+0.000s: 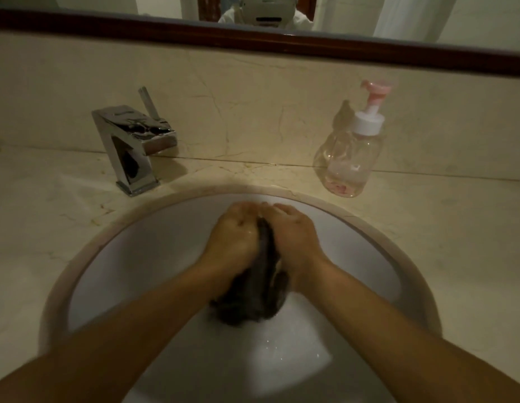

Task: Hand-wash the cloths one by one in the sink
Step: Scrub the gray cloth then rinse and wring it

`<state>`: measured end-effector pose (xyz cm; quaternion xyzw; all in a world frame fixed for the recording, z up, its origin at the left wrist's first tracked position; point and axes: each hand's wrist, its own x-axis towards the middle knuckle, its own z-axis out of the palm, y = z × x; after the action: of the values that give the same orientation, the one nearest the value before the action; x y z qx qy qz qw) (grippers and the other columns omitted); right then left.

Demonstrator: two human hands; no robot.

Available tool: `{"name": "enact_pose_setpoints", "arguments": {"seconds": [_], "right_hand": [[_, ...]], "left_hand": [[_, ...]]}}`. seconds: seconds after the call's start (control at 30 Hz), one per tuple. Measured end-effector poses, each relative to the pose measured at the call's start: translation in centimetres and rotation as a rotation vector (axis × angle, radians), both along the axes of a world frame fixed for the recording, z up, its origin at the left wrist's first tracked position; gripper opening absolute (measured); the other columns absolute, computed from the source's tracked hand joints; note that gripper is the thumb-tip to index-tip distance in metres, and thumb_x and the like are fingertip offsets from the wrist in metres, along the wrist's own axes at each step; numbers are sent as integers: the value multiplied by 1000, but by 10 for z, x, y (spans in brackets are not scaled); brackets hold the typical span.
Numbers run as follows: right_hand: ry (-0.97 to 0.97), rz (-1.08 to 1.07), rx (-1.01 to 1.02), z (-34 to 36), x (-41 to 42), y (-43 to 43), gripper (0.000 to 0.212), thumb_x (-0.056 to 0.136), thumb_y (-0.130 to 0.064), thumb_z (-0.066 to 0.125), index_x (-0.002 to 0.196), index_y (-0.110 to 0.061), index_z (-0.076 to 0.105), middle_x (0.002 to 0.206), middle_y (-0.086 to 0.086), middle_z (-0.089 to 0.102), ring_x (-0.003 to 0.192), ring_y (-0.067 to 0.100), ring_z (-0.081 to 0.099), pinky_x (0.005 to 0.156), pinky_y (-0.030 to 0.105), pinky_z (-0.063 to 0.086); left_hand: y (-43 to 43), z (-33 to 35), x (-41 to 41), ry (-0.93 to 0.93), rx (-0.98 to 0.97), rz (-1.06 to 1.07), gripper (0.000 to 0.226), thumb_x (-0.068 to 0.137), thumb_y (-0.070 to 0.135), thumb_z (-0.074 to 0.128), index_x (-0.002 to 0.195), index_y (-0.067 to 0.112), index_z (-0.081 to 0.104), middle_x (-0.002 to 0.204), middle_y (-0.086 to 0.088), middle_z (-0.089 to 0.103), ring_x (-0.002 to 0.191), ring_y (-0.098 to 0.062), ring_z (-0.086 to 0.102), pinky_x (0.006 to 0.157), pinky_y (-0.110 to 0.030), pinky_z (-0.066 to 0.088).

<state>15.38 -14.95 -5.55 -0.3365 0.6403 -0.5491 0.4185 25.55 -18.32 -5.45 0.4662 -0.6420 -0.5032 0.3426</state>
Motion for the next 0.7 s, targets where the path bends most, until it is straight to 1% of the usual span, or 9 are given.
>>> {"name": "enact_pose_setpoints", "arguments": {"seconds": [0.03,0.1,0.17,0.27,0.4,0.47,0.57,0.63,0.7], "right_hand": [[-49,-56,8,1,-9,-5,45,97,-38,66,128,-6,63,120,11,70,96,11,69,76,23,57],[-171,-136,19,1,-20,-8,55,89,-36,74,130,-1,61,118,17,71,99,23,71,87,35,60],[-187,-109,37,2,-13,-4,44,93,-38,72,123,-6,67,107,13,74,95,25,72,82,37,61],[-129,-28,-4,0,13,7,20,102,-36,60,104,-20,72,97,5,74,93,21,71,78,34,60],[-27,-82,1,-2,8,-4,28,98,-36,63,114,-15,71,107,8,74,100,25,72,88,37,61],[-14,-122,9,-1,-15,-13,49,92,-39,70,124,-4,64,112,14,70,96,27,71,76,32,61],[-4,-104,29,0,-29,-9,26,96,-28,68,110,-6,60,84,6,62,70,15,60,49,16,47],[16,-37,63,-1,-17,1,22,101,-26,62,105,-5,63,83,3,64,73,15,61,52,18,49],[-5,51,89,0,1,8,21,103,-32,59,115,-16,63,97,2,67,85,16,65,63,24,55]], "left_hand": [[8,1,-8,17,-3,-20,22,106,39,41,114,32,61,112,6,65,99,-5,62,85,-22,50],[19,0,-20,19,-38,-55,37,104,48,38,131,32,57,121,9,63,109,-7,61,97,-25,48],[10,-1,-18,41,2,-19,39,105,46,41,136,28,56,128,6,62,115,-11,60,101,-29,48],[-19,-3,-1,78,66,92,23,104,34,51,116,21,66,115,-3,69,102,-15,67,84,-26,54],[-13,-3,-1,38,59,100,37,106,40,43,136,23,57,134,-2,61,121,-20,59,105,-40,49],[6,0,-14,66,93,18,45,105,45,41,146,27,47,143,3,54,126,-17,55,104,-32,48],[12,-5,-22,39,105,-39,49,105,45,43,150,27,43,150,5,47,135,-17,48,116,-37,38],[-1,-8,-16,54,122,4,40,104,40,47,141,24,54,140,-2,58,124,-21,58,111,-43,45],[-18,-9,-2,29,126,39,43,99,39,53,134,15,57,130,-11,63,114,-28,64,102,-48,52]]}}
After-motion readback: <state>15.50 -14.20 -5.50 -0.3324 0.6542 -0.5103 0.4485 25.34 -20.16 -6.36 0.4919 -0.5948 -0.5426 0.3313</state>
